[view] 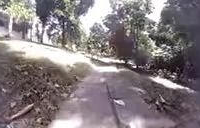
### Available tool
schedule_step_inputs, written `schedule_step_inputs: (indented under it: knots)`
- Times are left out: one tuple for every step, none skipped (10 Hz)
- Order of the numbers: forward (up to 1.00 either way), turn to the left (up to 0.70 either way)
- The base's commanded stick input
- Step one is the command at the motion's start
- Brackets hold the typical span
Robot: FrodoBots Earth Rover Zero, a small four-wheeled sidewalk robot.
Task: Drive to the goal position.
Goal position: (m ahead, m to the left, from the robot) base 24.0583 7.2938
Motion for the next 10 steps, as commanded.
schedule_step_inputs:
  knots:
    - [1.00, 0.00]
    - [1.00, 0.00]
    - [1.00, 0.00]
    - [1.00, 0.00]
    - [1.00, 0.00]
    - [1.00, -0.28]
    - [1.00, 0.00]
    - [1.00, 0.00]
    - [1.00, 0.00]
    - [1.00, 0.00]
